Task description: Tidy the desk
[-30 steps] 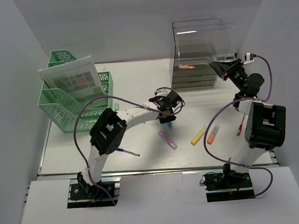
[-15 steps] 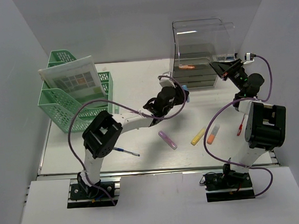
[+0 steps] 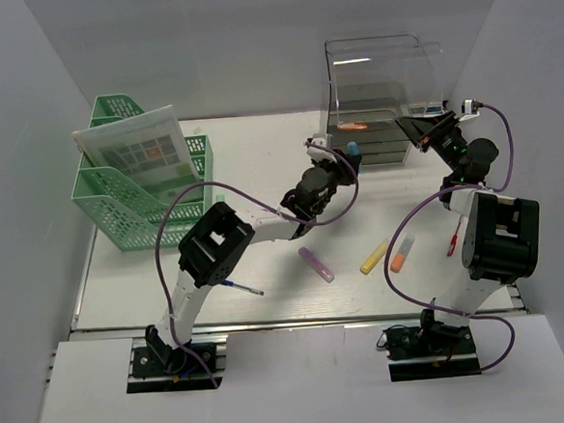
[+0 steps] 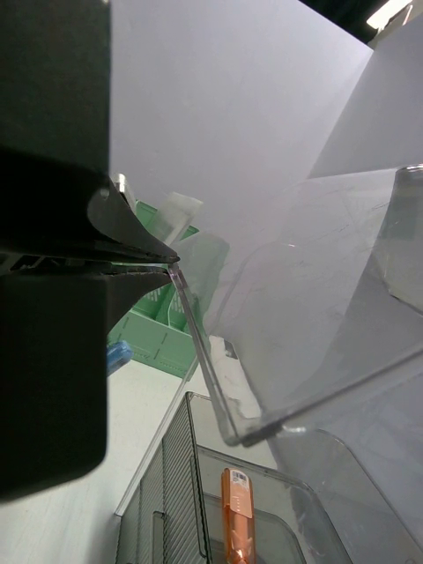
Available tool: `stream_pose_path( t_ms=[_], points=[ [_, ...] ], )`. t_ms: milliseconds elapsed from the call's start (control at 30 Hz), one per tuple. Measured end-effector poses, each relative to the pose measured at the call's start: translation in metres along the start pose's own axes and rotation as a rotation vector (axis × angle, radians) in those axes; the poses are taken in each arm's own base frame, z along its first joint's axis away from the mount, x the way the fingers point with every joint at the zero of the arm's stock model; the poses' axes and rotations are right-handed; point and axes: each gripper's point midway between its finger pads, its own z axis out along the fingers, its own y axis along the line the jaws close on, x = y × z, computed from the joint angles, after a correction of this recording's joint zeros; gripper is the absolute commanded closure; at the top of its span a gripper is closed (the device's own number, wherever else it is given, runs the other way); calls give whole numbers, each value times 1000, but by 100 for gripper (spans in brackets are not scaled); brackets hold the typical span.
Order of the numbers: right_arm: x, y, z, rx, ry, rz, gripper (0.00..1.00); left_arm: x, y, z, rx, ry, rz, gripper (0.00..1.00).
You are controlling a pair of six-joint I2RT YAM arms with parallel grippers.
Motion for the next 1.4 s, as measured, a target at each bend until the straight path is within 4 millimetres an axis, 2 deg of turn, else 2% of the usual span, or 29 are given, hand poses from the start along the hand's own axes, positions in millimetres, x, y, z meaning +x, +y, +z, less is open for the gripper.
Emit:
stream_pose_path(
  t_ms=[167, 400, 567, 700, 933, 1400],
  points=[
    [0, 0, 0, 0, 0, 0, 96, -9, 5, 13, 2, -89, -4, 86],
    [0, 0, 0, 0, 0, 1, 96, -14, 23, 22, -2, -216, -48, 87],
    [0, 0, 0, 0, 1, 0, 96, -20, 31, 39, 8, -287, -110, 87],
    [0, 0, 0, 0, 2, 0, 96, -37, 30, 51, 34, -347, -159, 88],
    [1, 0, 0, 0, 4, 0, 96, -69, 25, 60, 81, -444, -192, 87],
    [1, 0, 0, 0, 4, 0, 96, -56, 39, 84, 39, -454, -166, 85]
  ],
)
